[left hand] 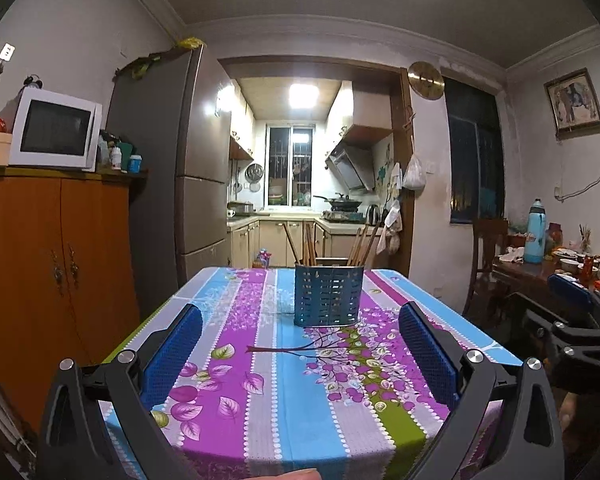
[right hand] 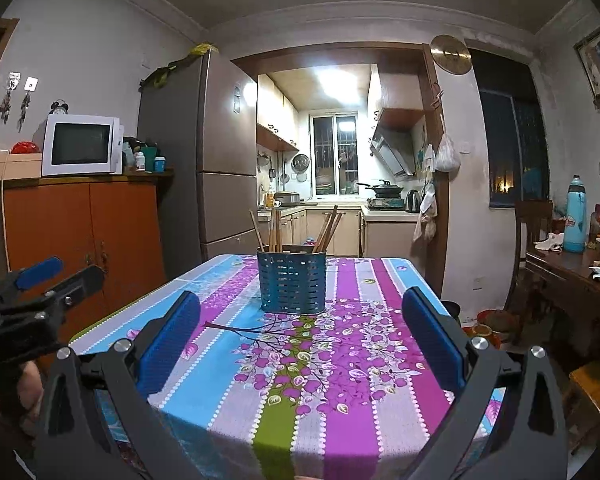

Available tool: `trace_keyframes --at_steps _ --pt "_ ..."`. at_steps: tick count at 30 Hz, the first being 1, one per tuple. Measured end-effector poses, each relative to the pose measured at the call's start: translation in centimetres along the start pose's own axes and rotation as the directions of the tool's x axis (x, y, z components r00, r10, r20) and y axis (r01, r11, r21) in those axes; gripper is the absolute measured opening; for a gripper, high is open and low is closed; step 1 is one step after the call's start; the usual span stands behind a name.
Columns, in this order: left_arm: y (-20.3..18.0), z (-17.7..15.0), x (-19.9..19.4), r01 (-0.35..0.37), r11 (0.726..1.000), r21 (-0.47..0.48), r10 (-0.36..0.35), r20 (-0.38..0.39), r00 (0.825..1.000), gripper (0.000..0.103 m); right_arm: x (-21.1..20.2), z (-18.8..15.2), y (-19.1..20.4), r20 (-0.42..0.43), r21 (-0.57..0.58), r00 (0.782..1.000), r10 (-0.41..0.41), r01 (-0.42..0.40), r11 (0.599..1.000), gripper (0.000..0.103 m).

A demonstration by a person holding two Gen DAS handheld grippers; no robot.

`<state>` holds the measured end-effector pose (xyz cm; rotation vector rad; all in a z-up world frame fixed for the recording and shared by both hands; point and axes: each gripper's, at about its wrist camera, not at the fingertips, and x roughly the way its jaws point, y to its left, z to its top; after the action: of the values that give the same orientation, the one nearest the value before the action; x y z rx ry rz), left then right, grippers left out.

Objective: Organize utensils

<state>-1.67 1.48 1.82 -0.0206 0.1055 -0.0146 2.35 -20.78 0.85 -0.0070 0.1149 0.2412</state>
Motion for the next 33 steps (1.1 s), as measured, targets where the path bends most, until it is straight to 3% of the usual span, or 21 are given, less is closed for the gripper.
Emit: trace_keyframes --at_steps 21,33 --pt "-1.1 -0.5 -2.6 -0.023 0.999 0.024 0.022 0.016 1.000 0.098 -2.3 0.0 0.5 0.028 -0.026 1.000 -0.006 0.006 1.000 0.097" --pt "-1.4 -1.3 -3.5 -0.025 0.999 0.034 0.021 0.107 0.994 0.098 -3.0 -0.9 0.4 0.074 -0.024 0.997 0.000 0.002 1.000 0.097"
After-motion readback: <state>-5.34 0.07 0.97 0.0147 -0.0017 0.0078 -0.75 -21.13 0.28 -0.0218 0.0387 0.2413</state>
